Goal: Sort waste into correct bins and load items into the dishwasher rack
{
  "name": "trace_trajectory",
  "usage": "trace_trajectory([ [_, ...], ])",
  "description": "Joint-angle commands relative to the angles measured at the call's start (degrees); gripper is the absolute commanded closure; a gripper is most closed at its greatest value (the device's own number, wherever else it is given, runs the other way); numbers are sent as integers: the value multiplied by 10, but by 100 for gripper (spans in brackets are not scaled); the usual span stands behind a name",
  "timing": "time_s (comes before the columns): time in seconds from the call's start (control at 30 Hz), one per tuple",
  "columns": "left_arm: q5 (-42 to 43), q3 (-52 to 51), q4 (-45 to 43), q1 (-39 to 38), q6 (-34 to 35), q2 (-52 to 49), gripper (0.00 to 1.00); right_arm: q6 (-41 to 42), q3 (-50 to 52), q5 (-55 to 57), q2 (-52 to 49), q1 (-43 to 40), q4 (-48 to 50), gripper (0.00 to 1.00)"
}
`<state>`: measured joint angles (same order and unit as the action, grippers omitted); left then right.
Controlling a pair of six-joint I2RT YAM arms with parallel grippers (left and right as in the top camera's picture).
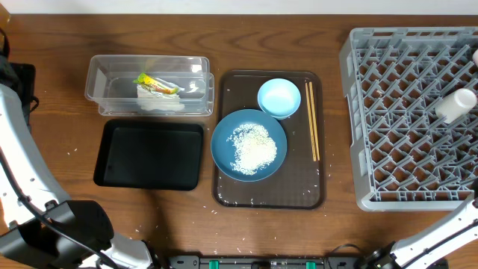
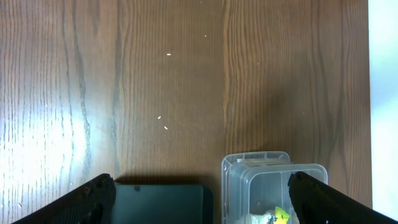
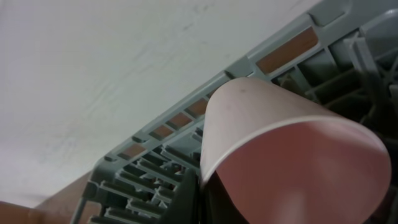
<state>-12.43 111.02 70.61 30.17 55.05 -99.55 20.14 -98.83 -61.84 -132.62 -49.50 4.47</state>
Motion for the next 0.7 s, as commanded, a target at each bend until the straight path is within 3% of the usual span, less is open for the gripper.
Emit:
trace_trajectory([
  [0.0, -11, -1, 3, 1, -8, -4, 8, 26, -3, 9, -13, -20, -12, 98],
  [0.3, -11, -1, 3, 1, -8, -4, 8, 48, -5, -12, -8, -35, -10, 99],
  [0.67, -11, -1, 3, 1, -8, -4, 8, 125, -5, 14, -8, 20, 101, 99],
])
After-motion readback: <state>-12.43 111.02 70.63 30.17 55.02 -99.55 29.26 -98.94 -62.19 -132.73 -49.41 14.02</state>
